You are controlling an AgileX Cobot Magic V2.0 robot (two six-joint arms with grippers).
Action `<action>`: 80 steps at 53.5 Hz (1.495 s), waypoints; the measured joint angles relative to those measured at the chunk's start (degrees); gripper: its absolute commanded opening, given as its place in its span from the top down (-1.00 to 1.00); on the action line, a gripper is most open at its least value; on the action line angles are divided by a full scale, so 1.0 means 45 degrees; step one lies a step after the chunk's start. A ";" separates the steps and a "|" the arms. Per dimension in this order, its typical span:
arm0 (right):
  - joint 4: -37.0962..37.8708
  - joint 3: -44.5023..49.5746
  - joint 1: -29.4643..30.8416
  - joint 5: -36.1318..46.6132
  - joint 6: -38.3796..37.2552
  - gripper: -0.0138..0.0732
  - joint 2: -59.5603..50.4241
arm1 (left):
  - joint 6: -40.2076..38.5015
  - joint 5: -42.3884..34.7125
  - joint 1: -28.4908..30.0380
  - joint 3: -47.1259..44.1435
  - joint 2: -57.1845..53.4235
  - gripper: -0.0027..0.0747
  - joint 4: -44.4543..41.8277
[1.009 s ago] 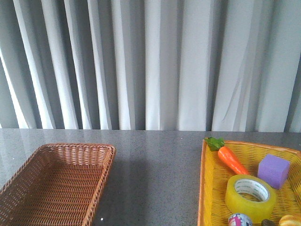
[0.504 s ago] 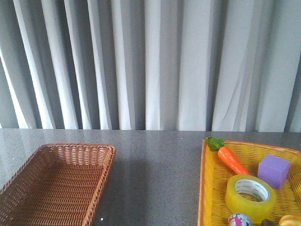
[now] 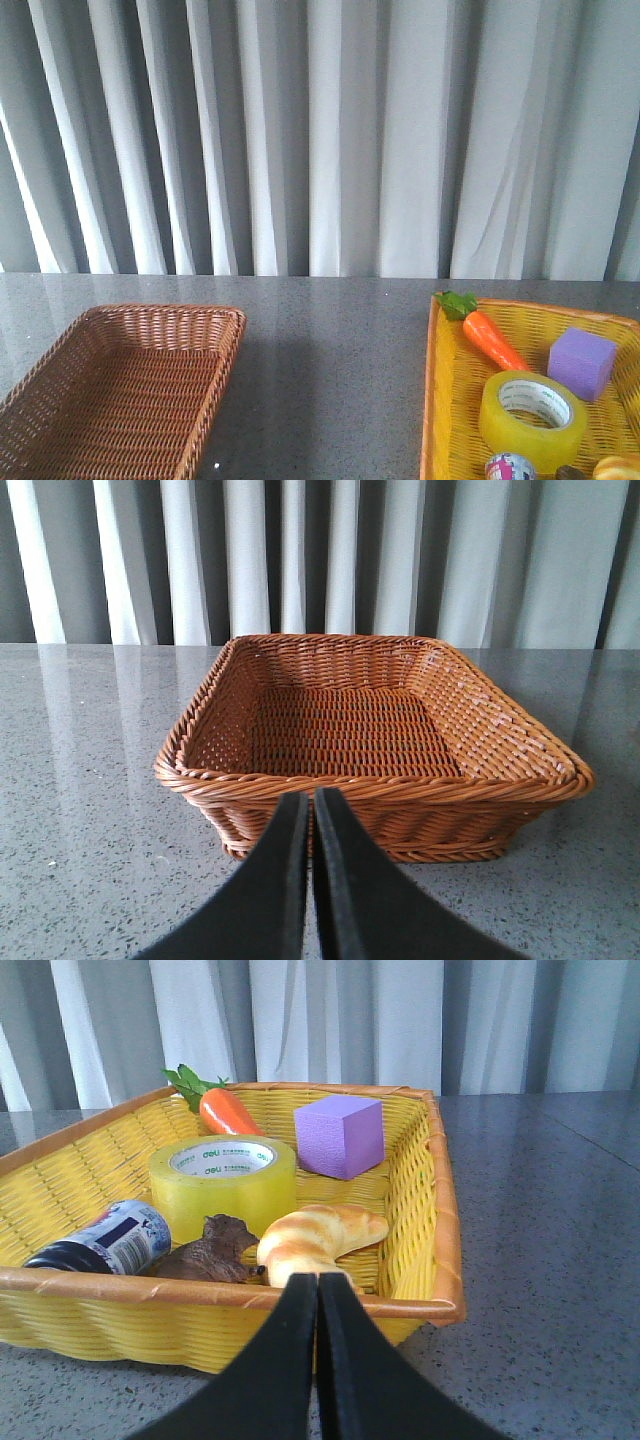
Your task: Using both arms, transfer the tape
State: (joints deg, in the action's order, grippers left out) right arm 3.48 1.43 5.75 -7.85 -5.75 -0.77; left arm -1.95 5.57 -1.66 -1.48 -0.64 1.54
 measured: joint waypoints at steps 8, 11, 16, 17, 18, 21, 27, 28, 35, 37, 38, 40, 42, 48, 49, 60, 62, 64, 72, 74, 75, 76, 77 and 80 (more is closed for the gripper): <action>0.0000 0.0000 0.0000 0.0000 0.0000 0.70 0.0000 | 0.0000 0.0000 0.0000 0.0000 0.0000 0.95 0.0000; 0.0000 0.0000 0.0000 0.0027 0.0000 0.70 0.0000 | 0.0000 -0.0033 0.0000 0.0000 0.0000 0.95 0.0000; -0.0028 0.0000 0.0000 0.0293 -0.0016 0.70 0.0000 | 0.0148 -0.0690 0.0000 0.0000 0.0000 0.95 -0.0126; -0.0061 0.0000 0.0000 0.0402 -0.0030 0.70 0.0000 | 0.0147 -0.0943 0.0000 0.0000 0.0000 0.95 -0.0139; -0.0143 0.0000 0.0000 0.0624 -0.0064 0.70 0.0000 | 0.0135 -0.1123 0.0000 0.0000 0.0000 0.95 -0.0139; -0.0463 0.0000 0.0000 0.1526 -0.0164 0.70 0.0000 | -0.0133 -0.1941 0.0000 0.0000 0.0000 0.95 -0.0081; -0.1057 -0.0192 -0.0011 0.3656 -0.0944 0.70 0.0000 | -0.1067 -0.3753 0.0000 0.0190 0.0000 0.95 0.0263; -0.1106 -0.0317 -0.0024 0.3657 -0.1117 0.70 0.0000 | -0.1154 -0.3858 0.0000 0.0325 0.0000 0.95 0.0279; -0.0438 -0.2884 -0.0038 0.1636 -0.2037 0.70 0.0279 | -0.0623 -0.3503 0.0073 0.1943 0.0803 0.95 0.0329; -0.0013 -0.3795 -0.0038 0.0898 -0.2105 0.70 0.0637 | -0.0495 -0.3389 0.0078 0.2462 0.1555 0.95 0.0329; 0.0162 -0.4241 -0.0038 0.0549 -0.2123 0.70 0.0903 | -0.0494 -0.3365 0.0078 0.2809 0.2004 0.95 0.0329; 0.0472 -0.5094 -0.0038 -0.0223 -0.2146 0.70 0.1640 | -0.0529 -0.3272 0.0078 0.3577 0.2965 0.95 0.0355; 0.0657 -0.5903 -0.0038 -0.0719 -0.2162 0.70 0.2246 | -0.0662 -0.3132 0.0078 0.4455 0.3810 0.95 0.0398; 0.1197 -0.7907 -0.0038 -0.1881 -0.1917 0.70 0.4665 | -0.1046 -0.2115 0.0078 0.7349 0.6606 0.95 0.0424; 0.1256 -0.8217 -0.0038 -0.2012 -0.1834 0.70 0.5133 | -0.1074 -0.1880 0.0078 0.7858 0.7073 0.95 0.0424; 0.1478 -1.0453 -0.0790 -0.2874 -0.1604 0.70 0.9379 | -0.1243 0.0295 0.0078 1.1993 1.1170 0.95 0.0412; 0.1596 -1.0610 -0.0981 -0.2794 -0.1576 0.70 0.9930 | -0.1258 0.0334 0.0078 1.2374 1.1661 0.95 0.0412; 0.1723 -1.0678 -0.1078 -0.2616 -0.1576 0.70 1.0422 | -0.1258 0.0288 0.0078 1.2625 1.2002 0.95 0.0412; 0.1703 -1.0701 -0.1167 -0.1968 -0.1602 0.69 1.1598 | -0.1287 0.0019 0.0078 1.2856 1.2875 0.94 0.0412; 0.1703 -1.0701 -0.1177 -0.1957 -0.1560 0.69 1.1796 | -0.1287 0.0021 0.0078 1.2856 1.2980 0.93 0.0412; 0.1727 -1.0701 -0.1177 -0.1957 -0.1546 0.69 1.1885 | -0.1287 0.0016 0.0078 1.2856 1.3024 0.93 0.0412; 0.1752 -1.0701 -0.1177 -0.1957 -0.1545 0.68 1.1955 | -0.1272 0.0016 0.0078 1.2871 1.3078 0.92 0.0385; 0.1766 -1.0701 -0.1177 -0.1957 -0.1532 0.67 1.2022 | -0.1246 0.0002 0.0078 1.2871 1.3115 0.91 0.0384; 0.1793 -1.0701 -0.1177 -0.1957 -0.1520 0.61 1.2162 | -0.1037 0.0054 0.0078 1.2871 1.3294 0.85 0.0340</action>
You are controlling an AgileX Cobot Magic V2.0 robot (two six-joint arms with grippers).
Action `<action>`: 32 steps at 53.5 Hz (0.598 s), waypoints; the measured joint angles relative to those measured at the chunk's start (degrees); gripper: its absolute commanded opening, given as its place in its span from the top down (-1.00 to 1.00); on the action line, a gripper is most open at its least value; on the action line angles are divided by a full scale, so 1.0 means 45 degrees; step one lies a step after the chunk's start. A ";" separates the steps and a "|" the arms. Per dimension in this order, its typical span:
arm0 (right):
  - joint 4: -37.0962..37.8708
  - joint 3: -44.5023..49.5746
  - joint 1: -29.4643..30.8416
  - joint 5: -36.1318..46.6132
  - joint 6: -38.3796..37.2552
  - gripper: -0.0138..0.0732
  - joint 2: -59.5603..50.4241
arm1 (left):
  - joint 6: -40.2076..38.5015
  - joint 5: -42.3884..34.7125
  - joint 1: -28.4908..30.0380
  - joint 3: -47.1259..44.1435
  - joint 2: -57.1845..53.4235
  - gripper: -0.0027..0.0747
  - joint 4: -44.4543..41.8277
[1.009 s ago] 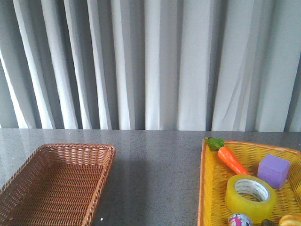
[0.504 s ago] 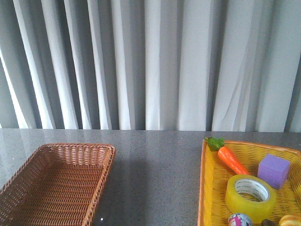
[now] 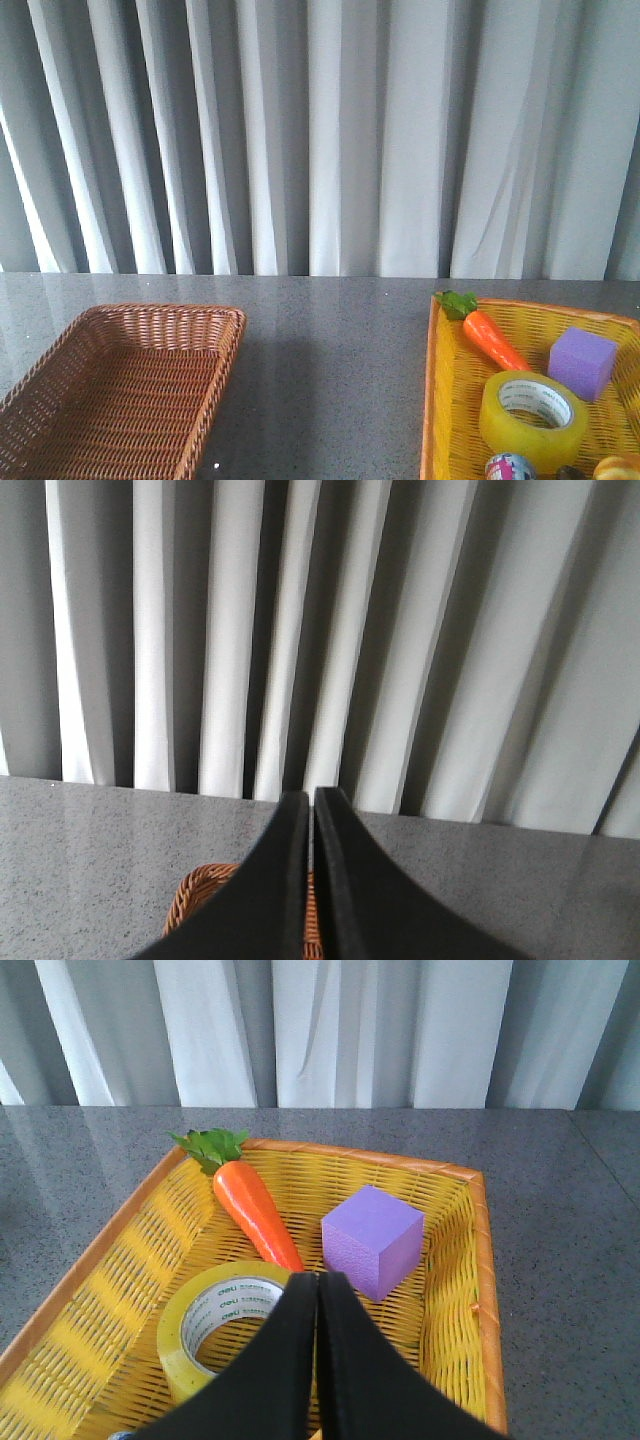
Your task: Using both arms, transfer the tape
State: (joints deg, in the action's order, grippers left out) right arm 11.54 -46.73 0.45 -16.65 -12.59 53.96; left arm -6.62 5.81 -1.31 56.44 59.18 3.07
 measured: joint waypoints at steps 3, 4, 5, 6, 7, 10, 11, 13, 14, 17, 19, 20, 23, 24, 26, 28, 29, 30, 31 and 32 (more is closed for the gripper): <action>0.0014 0.0000 0.0000 0.0013 0.0003 0.51 0.0125 | 0.0149 0.0388 0.0000 0.0158 0.0208 0.77 -0.0010; 0.0014 0.0000 0.0000 0.0027 0.0003 0.47 0.0163 | 0.0203 0.0641 0.0000 0.0262 0.0308 0.74 -0.0010; 0.0014 0.0000 0.0000 0.0027 0.0003 0.43 0.0204 | 0.0230 0.0921 0.0000 0.0389 0.0412 0.70 -0.0010; 0.0014 0.0000 0.0000 0.0027 0.0014 0.37 0.0229 | 0.0279 0.1312 0.0000 0.0529 0.0529 0.66 -0.0010; 0.0014 -0.0017 0.0000 0.0027 0.0014 0.32 0.0273 | 0.0293 0.1605 0.0000 0.0689 0.0657 0.61 -0.0010; 0.0027 -0.0101 0.0000 0.0013 0.0014 0.15 0.0436 | 0.0334 0.2361 0.0000 0.1231 0.1086 0.48 -0.0010; 0.0027 -0.0137 0.0000 -0.0025 0.0014 0.08 0.0506 | 0.0334 0.2532 0.0000 0.1358 0.1189 0.41 -0.0010; 0.0048 -0.0283 0.0000 -0.0133 0.0014 -0.06 0.0637 | 0.0343 0.2975 0.0000 0.1739 0.1445 0.28 -0.0010; 0.0058 -0.0378 0.0000 -0.0221 0.0014 -0.13 0.0734 | 0.0363 0.3170 0.0000 0.1922 0.1597 0.21 -0.0013; 0.0058 -0.0705 0.0000 -0.0538 0.0014 -0.30 0.1015 | 0.0374 0.3590 0.0000 0.2381 0.2052 0.02 -0.0013; 0.0058 -0.1011 0.0000 -0.0851 0.0028 -0.43 0.1260 | 0.0374 0.3836 0.0000 0.2687 0.2327 -0.09 -0.0013; 0.0058 -0.1122 0.0000 -0.1035 0.0028 -0.48 0.1393 | 0.0374 0.3943 0.0000 0.2828 0.2417 -0.15 -0.0013; 0.0058 -0.1654 0.0000 -0.1571 0.0042 -0.61 0.1786 | 0.0374 0.4203 0.0000 0.3164 0.2757 -0.30 -0.0013; 0.0058 -0.1780 0.0000 -0.1727 0.0042 -0.65 0.1891 | 0.0374 0.4303 0.0000 0.3275 0.2878 -0.34 -0.0013; 0.0045 -0.2166 0.0000 -0.2230 0.0042 -0.71 0.2218 | 0.0374 0.4486 0.0000 0.3437 0.3115 -0.38 -0.0013; -0.0034 -0.2572 0.0000 -0.2734 0.0042 -0.75 0.2574 | 0.0392 0.4631 0.0000 0.3577 0.3303 -0.41 -0.0025; -0.0092 -0.2705 0.0000 -0.2978 0.0042 -0.75 0.2761 | 0.0407 0.4670 0.0000 0.3649 0.3415 -0.42 -0.0025; -0.0131 -0.2905 0.0000 -0.3136 0.0042 -0.76 0.2888 | 0.0436 0.4737 0.0000 0.3709 0.3527 -0.42 -0.0025; -0.0196 -0.3037 0.0000 -0.3352 0.0042 -0.76 0.3083 | 0.0470 0.4780 0.0000 0.3756 0.3629 -0.42 -0.0025; -0.0277 -0.3237 0.0000 -0.3552 0.0042 -0.75 0.3281 | 0.0525 0.4813 0.0000 0.3791 0.3703 -0.42 -0.0025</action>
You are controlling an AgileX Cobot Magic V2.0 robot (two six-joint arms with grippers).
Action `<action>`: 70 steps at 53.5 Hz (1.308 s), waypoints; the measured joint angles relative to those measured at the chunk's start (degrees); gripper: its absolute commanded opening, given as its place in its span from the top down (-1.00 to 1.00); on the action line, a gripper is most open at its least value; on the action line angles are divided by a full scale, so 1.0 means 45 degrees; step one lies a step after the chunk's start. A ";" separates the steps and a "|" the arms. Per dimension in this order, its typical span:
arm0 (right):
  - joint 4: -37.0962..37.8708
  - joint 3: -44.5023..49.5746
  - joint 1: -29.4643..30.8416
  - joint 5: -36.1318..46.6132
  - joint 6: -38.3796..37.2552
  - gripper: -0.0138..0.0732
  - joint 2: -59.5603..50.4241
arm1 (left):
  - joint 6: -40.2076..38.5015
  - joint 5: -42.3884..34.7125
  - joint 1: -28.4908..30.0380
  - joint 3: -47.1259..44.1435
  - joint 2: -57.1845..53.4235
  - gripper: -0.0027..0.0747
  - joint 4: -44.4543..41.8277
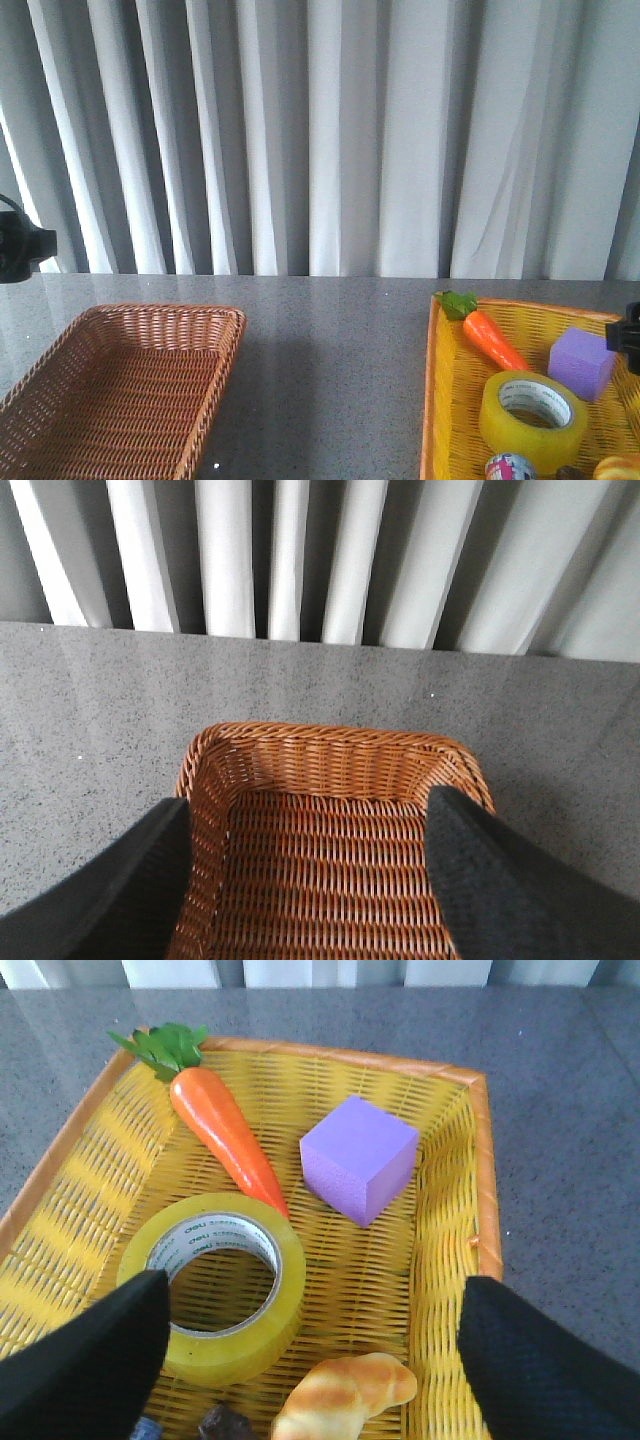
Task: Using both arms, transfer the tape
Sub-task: 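Lower the right gripper into the yellow basket onto the tape roll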
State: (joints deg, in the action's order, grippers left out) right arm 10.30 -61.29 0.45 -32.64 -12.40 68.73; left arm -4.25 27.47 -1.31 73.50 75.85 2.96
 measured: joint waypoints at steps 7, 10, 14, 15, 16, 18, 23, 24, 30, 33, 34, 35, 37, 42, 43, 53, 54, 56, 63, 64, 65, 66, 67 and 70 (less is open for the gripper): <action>-0.0200 -0.1574 0.0000 -0.1003 0.0012 -0.71 0.1458 | 0.0145 0.0225 0.0000 0.0016 0.0548 -0.42 0.0000; -0.0200 -0.2373 0.0000 -0.1530 0.0012 -0.68 0.2215 | 0.0176 0.0374 0.0000 0.0016 0.0760 -0.42 0.0000; -0.0250 -0.3443 0.0000 -0.2456 0.0020 -0.67 0.3361 | 0.0191 0.0615 0.0000 0.0016 0.0929 -0.42 0.0000; -0.0263 -0.3769 0.0000 -0.2641 0.0020 -0.67 0.3575 | 0.0191 0.0661 0.0000 0.0016 0.0955 -0.42 0.0000; -0.0279 -0.3981 0.0000 -0.2914 0.0020 -0.67 0.3895 | 0.0191 0.0748 0.0000 0.0016 0.0999 -0.42 0.0000; -0.0339 -0.4588 0.0000 -0.3377 0.0020 -0.67 0.4420 | 0.0191 0.0849 0.0000 0.0016 0.1035 -0.42 0.0000; -0.0500 -0.5668 0.0000 -0.4405 0.0066 -0.67 0.5665 | 0.0206 0.1079 0.0000 0.0016 0.1067 -0.42 0.0000; -0.0545 -0.5852 0.0000 -0.4572 0.0058 -0.67 0.5912 | 0.0206 0.1081 0.0000 0.0016 0.1067 -0.42 0.0000; -0.0738 -0.6363 0.0000 -0.4927 0.0243 -0.66 0.6940 | 0.0222 0.1185 0.0000 0.0016 0.1067 -0.42 0.0000; -0.0898 -0.6430 0.0000 -0.4944 0.0434 -0.66 0.7349 | 0.0222 0.1276 0.0000 0.0016 0.1067 -0.42 0.0000; -0.0934 -0.6443 0.0000 -0.4960 0.0529 -0.65 0.7448 | 0.0222 0.1297 0.0000 0.0016 0.1067 -0.42 0.0000; -0.0982 -0.6443 0.0000 -0.4960 0.0582 -0.65 0.7594 | 0.0222 0.1308 0.0000 0.0016 0.1067 -0.42 0.0000; -0.1029 -0.6443 0.0000 -0.4992 0.0679 -0.65 0.7832 | 0.0222 0.1357 0.0000 0.0016 0.1067 -0.42 0.0000; -0.1099 -0.6443 0.0000 -0.5017 0.0795 -0.65 0.8375 | 0.0222 0.1413 0.0000 0.0016 0.1067 -0.42 0.0000; -0.1099 -0.6443 0.0000 -0.5017 0.0811 -0.65 0.8493 | 0.0222 0.1427 0.0000 0.0016 0.1067 -0.42 0.0000; -0.1222 -0.6443 0.0086 -0.5017 0.0825 -0.65 0.9136 | 0.0222 0.1706 0.0000 0.0016 0.1067 -0.42 0.0000; -0.1235 -0.6443 0.0119 -0.5017 0.0825 -0.64 0.9170 | 0.0222 0.1722 0.0000 0.0016 0.1067 -0.42 0.0000; -0.1255 -0.6443 0.0182 -0.5017 0.0825 -0.62 0.9274 | 0.0222 0.1734 0.0000 0.0016 0.1067 -0.42 0.0000; -0.1469 -0.6443 0.0486 -0.5017 0.0825 -0.45 0.9463 | 0.0222 0.1763 0.0000 0.0016 0.1067 -0.42 0.0000; -0.1503 -0.6443 0.0526 -0.5017 0.0825 -0.40 0.9475 | 0.0222 0.1774 0.0000 0.0016 0.1067 -0.42 0.0000; -0.1532 -0.6443 0.0545 -0.5017 0.0837 -0.37 0.9475 | 0.0222 0.1788 0.0000 0.0016 0.1067 -0.42 0.0000; -0.1545 -0.6443 0.0557 -0.5017 0.0838 -0.31 0.9486 | 0.0222 0.1803 0.0000 0.0016 0.1067 -0.42 0.0000; -0.1545 -0.6443 0.0570 -0.5001 0.0870 -0.27 0.9502 | 0.0222 0.1817 0.0000 0.0016 0.1067 -0.42 0.0000; -0.1545 -0.6458 0.0602 -0.4969 0.0926 -0.12 0.9500 | 0.0222 0.1817 0.0000 0.0016 0.1067 -0.42 0.0000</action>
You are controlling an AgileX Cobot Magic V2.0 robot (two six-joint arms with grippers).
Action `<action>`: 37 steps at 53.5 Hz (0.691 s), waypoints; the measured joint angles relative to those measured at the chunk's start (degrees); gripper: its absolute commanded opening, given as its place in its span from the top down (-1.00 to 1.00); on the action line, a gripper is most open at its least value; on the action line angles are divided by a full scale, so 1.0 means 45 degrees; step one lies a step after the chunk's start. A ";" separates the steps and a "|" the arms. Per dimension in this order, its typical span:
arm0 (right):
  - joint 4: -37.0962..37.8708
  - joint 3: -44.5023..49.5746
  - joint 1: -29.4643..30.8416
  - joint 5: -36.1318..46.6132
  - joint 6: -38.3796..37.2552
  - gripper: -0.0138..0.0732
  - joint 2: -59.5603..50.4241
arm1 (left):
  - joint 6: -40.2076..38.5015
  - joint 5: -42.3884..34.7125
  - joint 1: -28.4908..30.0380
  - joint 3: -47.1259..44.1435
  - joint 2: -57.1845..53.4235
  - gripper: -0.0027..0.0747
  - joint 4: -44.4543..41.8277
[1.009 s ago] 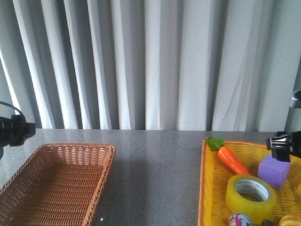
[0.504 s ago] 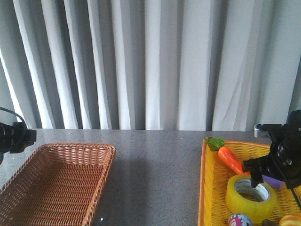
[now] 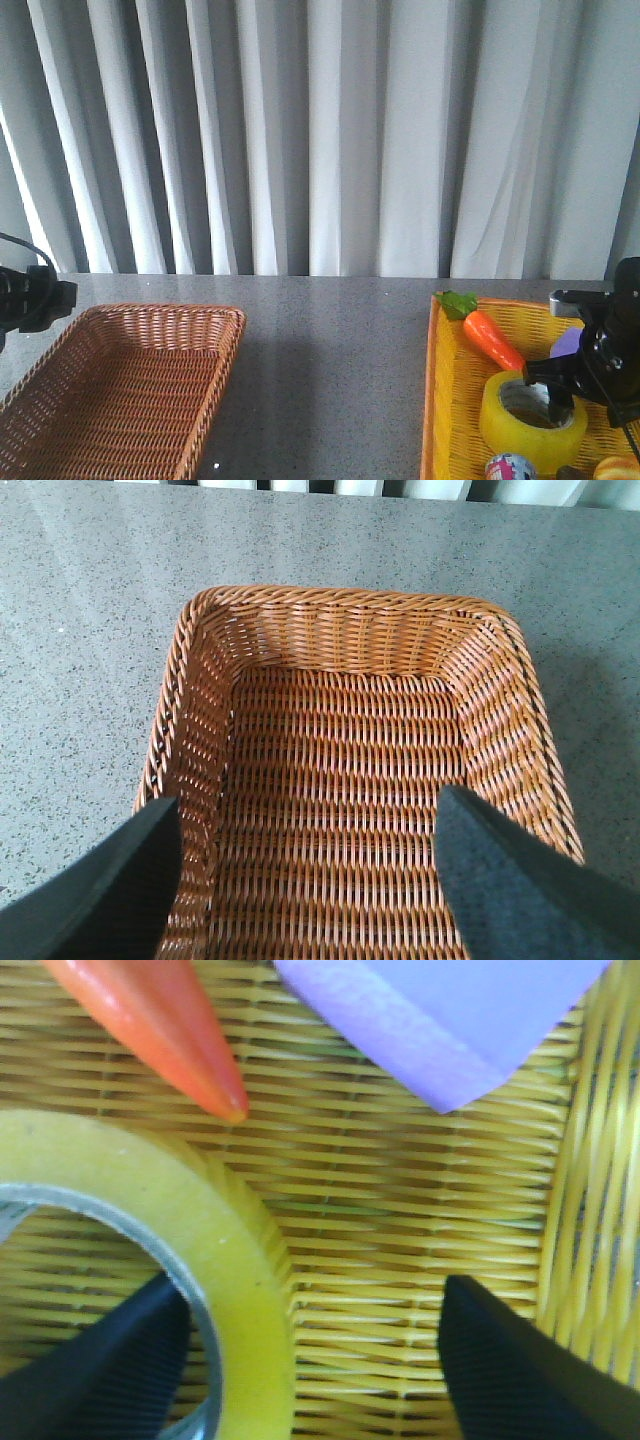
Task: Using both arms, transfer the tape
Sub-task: 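Lower the right gripper into the yellow basket onto the tape roll, then close the right gripper on the tape roll rim and lift it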
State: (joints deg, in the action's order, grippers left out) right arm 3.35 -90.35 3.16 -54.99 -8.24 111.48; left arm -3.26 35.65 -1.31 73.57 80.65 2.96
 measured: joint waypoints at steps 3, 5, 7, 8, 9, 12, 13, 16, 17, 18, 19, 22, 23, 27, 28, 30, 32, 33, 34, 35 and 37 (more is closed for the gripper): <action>-0.0086 0.0000 0.0000 0.0044 0.0066 0.07 0.0009 | 0.0000 0.0010 0.0000 0.0000 0.0000 -0.42 0.0000; -0.0188 0.0000 0.0000 0.0076 0.0128 0.19 0.0009 | 0.0000 0.0010 0.0000 0.0000 0.0000 -0.42 0.0000; -0.0283 0.0000 0.0000 0.0092 0.0190 0.30 0.0009 | 0.0000 0.0010 0.0000 0.0000 0.0000 -0.42 0.0000; -0.0320 0.0000 -0.0017 0.0104 0.0232 0.35 0.0009 | 0.0000 0.0010 0.0000 0.0000 0.0000 -0.42 0.0000; -0.0366 0.0000 -0.0017 0.0108 0.0265 0.41 0.0009 | 0.0000 0.0010 0.0000 0.0000 0.0000 -0.42 0.0000; -0.0424 -0.0011 -0.0026 0.0120 0.0406 0.53 0.0052 | 0.0000 0.0010 0.0000 0.0000 0.0000 -0.42 0.0000; -0.0404 -0.0011 -0.0026 0.0120 0.0469 0.57 0.0078 | 0.0000 0.0028 0.0000 0.0000 0.0000 -0.42 0.0000; -0.0392 -0.0040 -0.0026 0.0094 0.0536 0.64 0.0102 | 0.0000 0.0078 0.0000 0.0000 0.0000 -0.42 0.0000; -0.0378 -0.0062 -0.0026 0.0079 0.0536 0.67 0.0118 | 0.0000 0.0104 0.0000 0.0000 0.0000 -0.41 0.0000; -0.0378 -0.0066 -0.0026 0.0079 0.0549 0.67 0.0116 | 0.0000 0.0132 0.0000 0.0000 0.0000 -0.41 0.0000; -0.0378 -0.0078 -0.0026 0.0062 0.0562 0.68 0.0135 | 0.0000 0.0152 0.0000 0.0000 0.0000 -0.41 0.0000; -0.0367 -0.0081 -0.0026 0.0050 0.0564 0.69 0.0146 | 0.0000 0.0238 0.0000 0.0000 0.0000 -0.41 0.0000; -0.0354 -0.0095 -0.0026 0.0050 0.0564 0.69 0.0146 | 0.0000 0.0254 0.0000 0.0000 0.0000 -0.41 0.0000; -0.0317 -0.0143 -0.0026 -0.0018 0.0564 0.68 0.0156 | 0.0000 0.0306 0.0000 0.0000 0.0000 -0.41 0.0000; -0.0301 -0.0184 -0.0026 -0.0048 0.0564 0.68 0.0156 | 0.0000 0.0323 0.0000 0.0000 0.0000 -0.41 0.0000; -0.0238 -0.0442 -0.0026 -0.0341 0.0575 0.67 0.0236 | 0.0000 0.0336 0.0000 0.0000 0.0000 -0.41 0.0000; -0.0180 -0.0617 -0.0026 -0.0544 0.0575 0.66 0.0260 | 0.0000 0.0336 0.0000 0.0000 0.0000 -0.41 0.0000; -0.0118 -0.0769 -0.0026 -0.0730 0.0575 0.66 0.0272 | 0.0000 0.0336 0.0000 0.0000 0.0000 -0.41 0.0000; -0.0082 -0.0874 -0.0026 -0.0856 0.0590 0.66 0.0283 | 0.0000 0.0336 0.0000 0.0000 0.0000 -0.41 0.0000; -0.0026 -0.1046 -0.0026 -0.1040 0.0589 0.66 0.0282 | 0.0000 0.0336 0.0000 0.0000 0.0000 -0.41 0.0000; 0.0023 -0.1373 -0.0026 -0.1289 0.0623 0.65 0.0251 | 0.0000 0.0336 0.0000 0.0000 0.0000 -0.41 0.0000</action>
State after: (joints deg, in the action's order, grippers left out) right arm 3.45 -96.53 3.04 -60.79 -5.44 112.61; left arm -3.26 37.16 -1.31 73.57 80.65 2.96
